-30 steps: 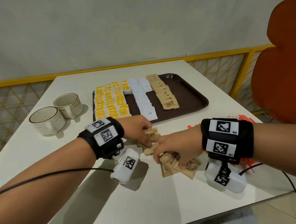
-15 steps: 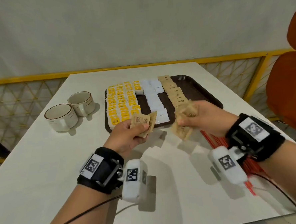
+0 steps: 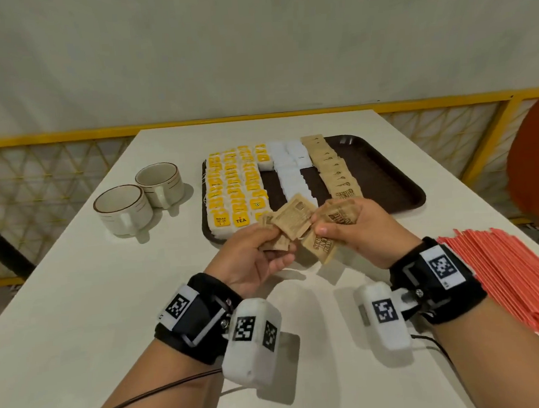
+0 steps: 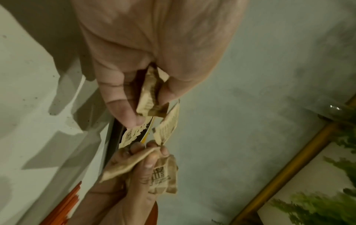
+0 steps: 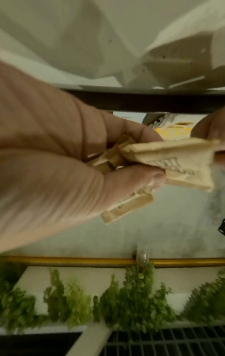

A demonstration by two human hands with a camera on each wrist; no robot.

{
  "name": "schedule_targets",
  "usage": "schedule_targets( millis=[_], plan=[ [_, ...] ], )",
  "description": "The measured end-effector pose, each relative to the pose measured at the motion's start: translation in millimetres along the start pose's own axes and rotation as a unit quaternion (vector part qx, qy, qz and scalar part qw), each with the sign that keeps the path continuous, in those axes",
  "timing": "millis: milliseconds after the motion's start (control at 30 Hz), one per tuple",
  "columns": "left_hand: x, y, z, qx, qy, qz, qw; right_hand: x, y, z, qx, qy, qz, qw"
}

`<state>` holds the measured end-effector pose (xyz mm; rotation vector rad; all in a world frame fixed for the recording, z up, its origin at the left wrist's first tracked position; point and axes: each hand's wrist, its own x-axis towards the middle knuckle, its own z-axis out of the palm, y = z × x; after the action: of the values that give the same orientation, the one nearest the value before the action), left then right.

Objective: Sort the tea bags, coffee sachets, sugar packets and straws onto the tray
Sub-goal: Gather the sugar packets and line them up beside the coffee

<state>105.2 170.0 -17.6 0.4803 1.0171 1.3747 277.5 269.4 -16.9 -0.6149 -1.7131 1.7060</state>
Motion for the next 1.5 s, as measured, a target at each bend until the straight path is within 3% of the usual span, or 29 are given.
schedule_targets(
  millis=[200,300,467,567,633,733,967,1300,1500],
  plan=[
    [-1,-2,-2,0.018,0.044,0.067,0.997,0,-3,-5,0.142,0.044,0.02,0.989],
    [-3,2,-1,-0.02,0.046,0.046,0.998,0,-2,-8,0.184,0.069,0.024,0.98],
    [-6,9,-1,-0.153,-0.025,-0.024,0.988,0,0,-10,0.193,0.083,0.028,0.977],
    [-11,9,-3,-0.177,-0.069,0.003,0.982,0,-1,-9,0.195,0.082,0.029,0.977],
    [-12,8,-5,-0.131,-0.082,0.037,0.987,0,-1,-9,0.202,0.084,0.03,0.975],
    [-9,5,-5,-0.069,-0.058,0.064,0.994,0,1,-9,0.21,0.082,0.034,0.974],
    [0,0,-5,-0.023,0.053,0.045,0.997,-1,0,-10,0.21,0.083,0.036,0.974],
    [-1,1,-3,-0.11,0.028,0.07,0.991,-4,-2,-7,0.193,0.079,0.045,0.977],
    [0,2,-4,-0.104,0.051,0.088,0.989,-5,-5,-3,0.177,0.06,0.045,0.981]
  ],
)
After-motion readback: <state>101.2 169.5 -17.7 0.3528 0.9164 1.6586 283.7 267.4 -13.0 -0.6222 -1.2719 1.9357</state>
